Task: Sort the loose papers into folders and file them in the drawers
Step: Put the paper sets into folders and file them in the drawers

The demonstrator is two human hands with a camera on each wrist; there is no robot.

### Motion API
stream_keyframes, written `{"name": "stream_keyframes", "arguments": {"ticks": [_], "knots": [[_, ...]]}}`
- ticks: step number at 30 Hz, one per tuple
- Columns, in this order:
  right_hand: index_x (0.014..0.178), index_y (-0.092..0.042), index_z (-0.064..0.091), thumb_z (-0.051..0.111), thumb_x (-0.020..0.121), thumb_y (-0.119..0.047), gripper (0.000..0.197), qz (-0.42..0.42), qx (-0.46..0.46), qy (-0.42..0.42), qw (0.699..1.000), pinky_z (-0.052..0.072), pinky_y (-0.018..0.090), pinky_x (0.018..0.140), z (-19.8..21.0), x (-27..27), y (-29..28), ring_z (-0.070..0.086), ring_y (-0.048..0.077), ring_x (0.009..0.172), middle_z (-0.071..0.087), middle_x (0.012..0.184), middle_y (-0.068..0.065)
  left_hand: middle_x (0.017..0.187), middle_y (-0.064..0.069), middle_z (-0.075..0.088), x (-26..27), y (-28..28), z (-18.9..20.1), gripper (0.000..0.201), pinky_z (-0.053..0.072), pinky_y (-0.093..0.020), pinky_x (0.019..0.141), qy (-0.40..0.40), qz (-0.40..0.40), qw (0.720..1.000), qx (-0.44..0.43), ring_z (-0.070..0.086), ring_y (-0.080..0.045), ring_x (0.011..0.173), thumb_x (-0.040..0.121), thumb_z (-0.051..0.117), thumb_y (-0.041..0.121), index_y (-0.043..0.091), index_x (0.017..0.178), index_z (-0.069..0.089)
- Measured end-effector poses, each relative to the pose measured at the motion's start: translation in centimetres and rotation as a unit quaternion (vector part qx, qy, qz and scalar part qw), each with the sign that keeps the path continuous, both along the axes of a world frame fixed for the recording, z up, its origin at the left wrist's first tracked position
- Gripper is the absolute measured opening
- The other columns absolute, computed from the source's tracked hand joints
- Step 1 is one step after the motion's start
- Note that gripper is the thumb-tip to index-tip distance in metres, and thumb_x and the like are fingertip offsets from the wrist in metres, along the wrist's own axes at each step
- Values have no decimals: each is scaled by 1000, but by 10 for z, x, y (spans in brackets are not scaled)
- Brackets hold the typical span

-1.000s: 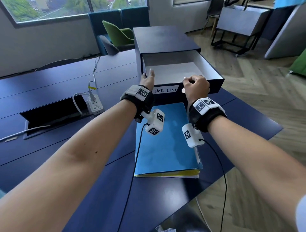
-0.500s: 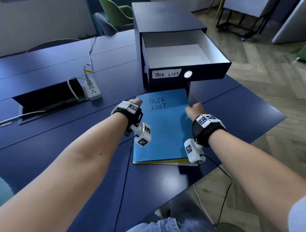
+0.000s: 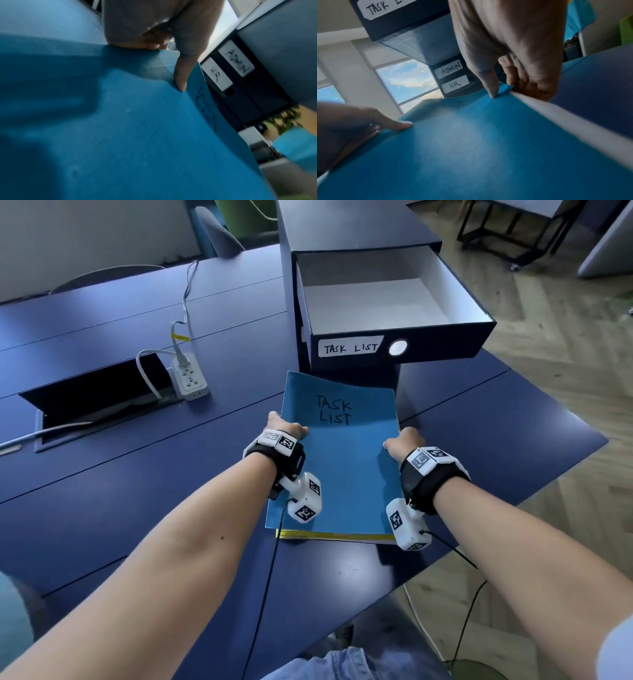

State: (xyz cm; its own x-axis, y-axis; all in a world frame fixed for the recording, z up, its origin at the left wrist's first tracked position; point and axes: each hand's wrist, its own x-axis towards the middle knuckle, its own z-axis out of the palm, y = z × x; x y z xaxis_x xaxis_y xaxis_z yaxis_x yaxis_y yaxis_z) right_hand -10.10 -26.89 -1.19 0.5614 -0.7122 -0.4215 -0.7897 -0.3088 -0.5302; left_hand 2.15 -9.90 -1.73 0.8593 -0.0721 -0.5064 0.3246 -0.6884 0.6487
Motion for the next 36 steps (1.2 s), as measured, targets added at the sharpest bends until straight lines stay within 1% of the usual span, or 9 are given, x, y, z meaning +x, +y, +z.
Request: {"name": "stream_keyframes", "arguments": {"ticks": [2, 6, 10, 13, 17, 21, 27, 32, 36], "knots": [[118, 5, 50, 53, 89, -9, 32, -6, 18, -18, 1000, 44, 33, 78, -1, 1, -1, 56, 35, 105, 56, 118, 21, 128, -13, 54, 3, 6, -2, 58, 42, -32, 96, 5, 8, 999, -36, 53, -30, 118, 80, 70, 17, 4, 130, 43], [76, -6, 43, 47, 91, -10, 16, -11, 24, -56, 998, 33, 30, 53, 2, 7, 8, 47, 29, 80, 48, 78, 10, 121, -4, 60, -5, 31, -5, 45, 46, -33, 98, 31, 79, 988, -130, 60, -24, 109, 83, 67, 11, 6, 124, 52], [132, 0, 30, 52, 94, -21, 48, -19, 88, -138, 986, 36, 32, 94, 11, 15, 37, 47, 32, 120, 46, 133, 17, 98, -4, 66, -8, 59, -6, 34, 53, -32, 82, -8, 157, 958, -240, 61, -21, 80, 88, 59, 9, 4, 121, 54], [129, 0, 41, 56, 92, -22, 46, 61, 74, -148, 984, 37, 31, 94, 19, 24, 56, 47, 31, 123, 47, 135, 15, 77, 7, 55, -11, 82, 8, 10, 44, -20, 60, -44, 214, 945, -245, 55, -16, 70, 93, 53, 14, 16, 102, 54], [113, 2, 53, 56, 90, -12, 28, 185, 48, -190, 963, 44, 34, 90, 41, 31, 87, 55, 32, 110, 59, 118, 17, 109, -2, 62, -9, 117, 14, 42, 42, -10, 73, -95, 277, 927, -233, 59, -20, 97, 94, 52, 22, 4, 132, 46], [124, 0, 46, 48, 91, -5, 33, 259, 29, -251, 932, 44, 40, 93, 62, 32, 118, 55, 35, 108, 58, 119, 21, 74, 2, 48, -6, 145, 24, 35, 41, -16, 61, -102, 295, 924, -222, 48, -17, 69, 88, 52, 51, 16, 81, 53], [98, -6, 40, 43, 92, 0, 9, 247, 10, -372, 895, 43, 33, 71, 77, 36, 130, 51, 30, 77, 55, 87, 20, 96, -3, 72, 4, 153, 63, 79, 56, -42, 85, -175, 341, 840, -384, 69, -23, 93, 49, 77, 68, 9, 100, 67], [116, -3, 42, 53, 91, -11, 28, 196, 76, -380, 901, 46, 47, 92, 49, 25, 121, 56, 32, 107, 58, 117, 17, 91, -3, 73, -10, 142, 59, 41, 55, -37, 82, -181, 276, 842, -427, 70, -21, 88, 65, 83, 36, 10, 94, 70], [132, 0, 29, 43, 96, -6, 39, 207, 40, -341, 916, 45, 38, 84, 41, 21, 118, 56, 33, 104, 58, 115, 19, 68, 8, 72, -15, 140, 43, 16, 53, -34, 78, -160, 251, 859, -417, 67, -13, 69, 70, 78, 5, 15, 78, 68]]}}
